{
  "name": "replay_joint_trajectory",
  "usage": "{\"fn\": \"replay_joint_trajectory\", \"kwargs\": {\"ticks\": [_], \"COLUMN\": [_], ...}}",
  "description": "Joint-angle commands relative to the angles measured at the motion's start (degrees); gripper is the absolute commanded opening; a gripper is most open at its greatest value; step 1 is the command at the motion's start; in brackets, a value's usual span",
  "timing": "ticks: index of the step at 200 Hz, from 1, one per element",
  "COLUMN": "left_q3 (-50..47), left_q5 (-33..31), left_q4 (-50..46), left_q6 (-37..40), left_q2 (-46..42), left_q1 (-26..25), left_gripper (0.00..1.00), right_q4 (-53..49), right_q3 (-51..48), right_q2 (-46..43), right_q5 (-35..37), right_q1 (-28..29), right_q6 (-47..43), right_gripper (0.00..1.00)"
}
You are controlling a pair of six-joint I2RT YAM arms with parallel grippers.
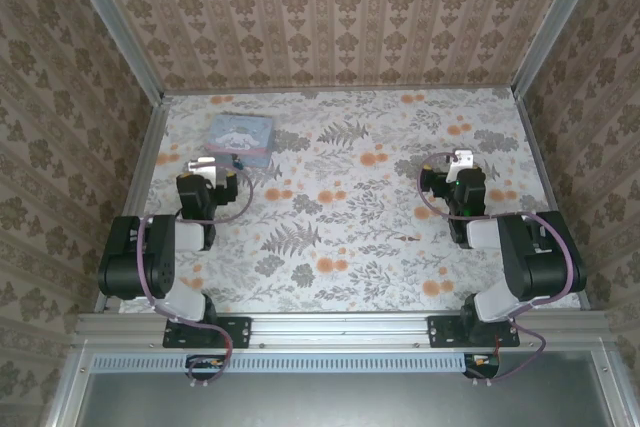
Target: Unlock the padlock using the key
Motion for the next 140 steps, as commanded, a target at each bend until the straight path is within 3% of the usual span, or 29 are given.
{"fn": "replay_joint_trajectory", "kwargs": {"ticks": [1, 140], "left_q3": [1.3, 1.4], "left_q5": [1.1, 2.0], "left_q4": [-0.1, -0.6], "left_q6": [-0.5, -0.9], "left_q2": [-0.4, -0.4], "left_q1": [0.1, 0.7], "left_gripper": [1.0, 1.0], "right_q4": [-0.4, -0.5], "right_q3": [0.4, 0.5], "right_q2": [-0.1, 0.0], "right_q5": [-1.0, -2.2], "right_q1": [-0.1, -0.9], "right_q6": [-1.0, -0.2], "right_gripper": [1.0, 1.0]}}
